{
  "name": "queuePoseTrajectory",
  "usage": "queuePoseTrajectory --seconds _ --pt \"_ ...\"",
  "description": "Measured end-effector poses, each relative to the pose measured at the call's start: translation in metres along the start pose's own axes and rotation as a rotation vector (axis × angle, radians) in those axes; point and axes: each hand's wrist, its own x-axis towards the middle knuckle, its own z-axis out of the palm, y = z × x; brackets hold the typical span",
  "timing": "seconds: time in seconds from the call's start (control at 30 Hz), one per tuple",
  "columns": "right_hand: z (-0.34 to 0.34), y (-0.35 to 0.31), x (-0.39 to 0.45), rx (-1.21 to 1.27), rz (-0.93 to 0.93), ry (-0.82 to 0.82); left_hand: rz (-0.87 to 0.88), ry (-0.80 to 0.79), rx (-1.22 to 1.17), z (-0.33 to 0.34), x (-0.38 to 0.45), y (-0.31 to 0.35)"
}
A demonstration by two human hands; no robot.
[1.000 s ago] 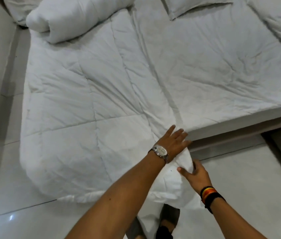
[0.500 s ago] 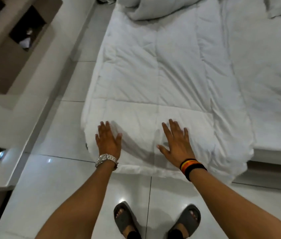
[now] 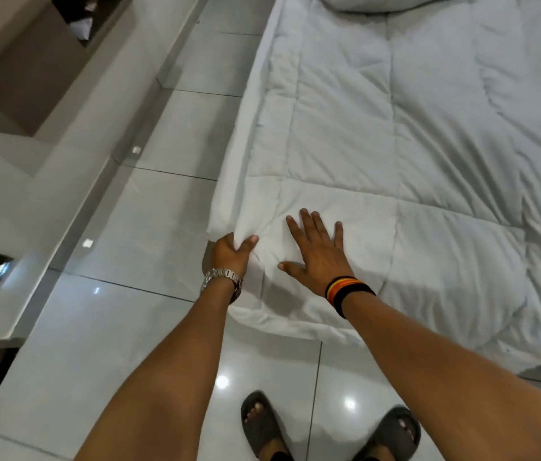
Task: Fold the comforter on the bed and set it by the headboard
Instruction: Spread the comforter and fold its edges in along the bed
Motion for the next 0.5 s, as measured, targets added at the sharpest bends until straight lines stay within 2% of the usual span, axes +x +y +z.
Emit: queuePoseTrajectory --seconds 0.13,0.23,0.3,0.37,0.43,0.5 --pt "0.014 -0.028 -0.014 -0.011 -0.005 -0.031 -0.032 -0.048 -0.090 -0.033 -0.020 -0.021" --pt "0.022 -0.043 -0.011 0.003 0.051 -0.001 0.016 -0.060 0.030 -0.045 -0.008 -0.029" --pt "0.020 -0.049 0.003 0.019 0.076 0.025 0.106 -0.044 0.133 -0.049 0.011 -0.025" --pt "0.013 -0.053 0.018 0.037 0.097 0.051 0.269 -0.051 0.296 -0.052 0.027 -0.014" --pt "0.002 -0.055 0.037 0.061 0.139 0.071 0.482 -0.107 0.481 -0.055 0.046 0.002" --pt "-0.007 -0.051 0.055 0.092 0.209 0.094 0.597 -0.191 0.616 -0.056 0.070 0.021"
